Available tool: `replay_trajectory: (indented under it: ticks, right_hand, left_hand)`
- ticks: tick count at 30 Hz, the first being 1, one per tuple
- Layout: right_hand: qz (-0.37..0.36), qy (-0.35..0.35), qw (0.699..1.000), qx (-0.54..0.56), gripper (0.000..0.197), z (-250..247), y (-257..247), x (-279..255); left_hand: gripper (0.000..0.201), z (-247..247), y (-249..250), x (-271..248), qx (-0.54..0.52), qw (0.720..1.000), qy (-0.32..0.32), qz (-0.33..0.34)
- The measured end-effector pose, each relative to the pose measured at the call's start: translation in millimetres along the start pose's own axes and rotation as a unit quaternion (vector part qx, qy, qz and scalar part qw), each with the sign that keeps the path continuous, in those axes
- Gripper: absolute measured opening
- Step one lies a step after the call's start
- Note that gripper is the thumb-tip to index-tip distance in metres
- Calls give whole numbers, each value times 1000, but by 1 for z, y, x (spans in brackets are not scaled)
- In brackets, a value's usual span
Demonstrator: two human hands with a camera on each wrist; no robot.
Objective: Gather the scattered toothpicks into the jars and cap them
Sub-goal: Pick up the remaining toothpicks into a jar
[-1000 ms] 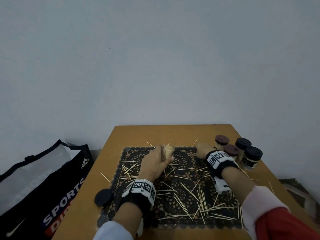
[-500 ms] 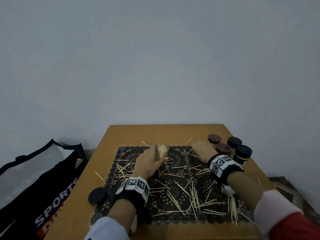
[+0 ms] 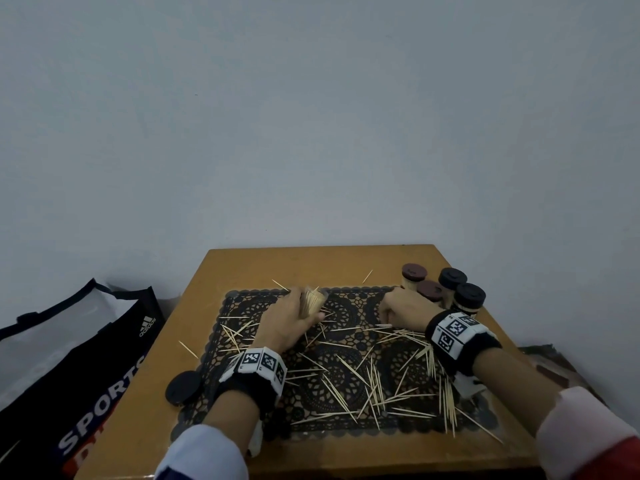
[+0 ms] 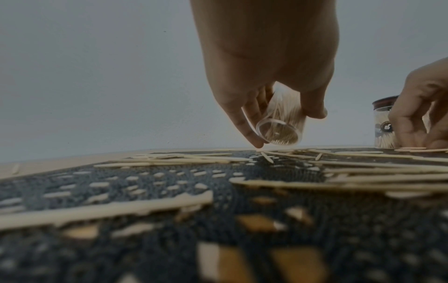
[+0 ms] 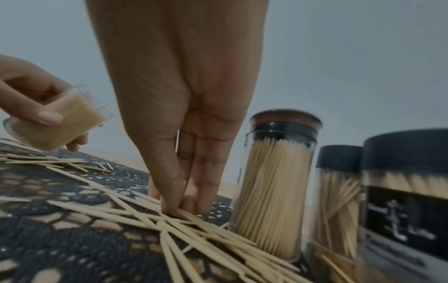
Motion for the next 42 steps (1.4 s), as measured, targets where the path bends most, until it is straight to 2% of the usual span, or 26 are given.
replay_trajectory:
  ticks: [5,8,9,17,21,27,33,37,42]
  right_hand:
    - [-7,-38,999,23,29,7,6,-13]
    - [1,-55,998,16,51,11,7,-20]
    - [3,-46,999,22,53,11,7,-22]
    - [19,15,996,87,16,15,11,-20]
    - [38,30,993,109,13,10,12,-21]
    - [5,41,996,78,9,9,9,-24]
    - [-7,6,999,52,8,12,6,-25]
    - [-15,-9,999,34,9,10,2,-26]
    - [-32,90,995,15,12,8,-1,-22]
  left_hand:
    - [58,1,-1,1,2,1000,-4,-2]
    - [58,2,-2,1,4,1000,-3,3]
    - [58,1,-2,1,5,1000,-3,4]
    - [59,2,-4,1,-3,1000,-7,-1]
    - [60,3,-4,2,1,1000,-13,-2]
    - [60,3,-4,2,5,1000,-17,5]
    - [68,3,0,0,3,999,-30,16]
    - [66,1,4,-2,-9,999,-29,24]
    - [60,3,19,-2,-17,999,-24,36]
Point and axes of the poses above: each hand's wrist, its own x-axis towards the middle knuckle, its own z-axis out of the palm, y = z × x, the point moved 3 cm from there along x, towards the middle knuckle
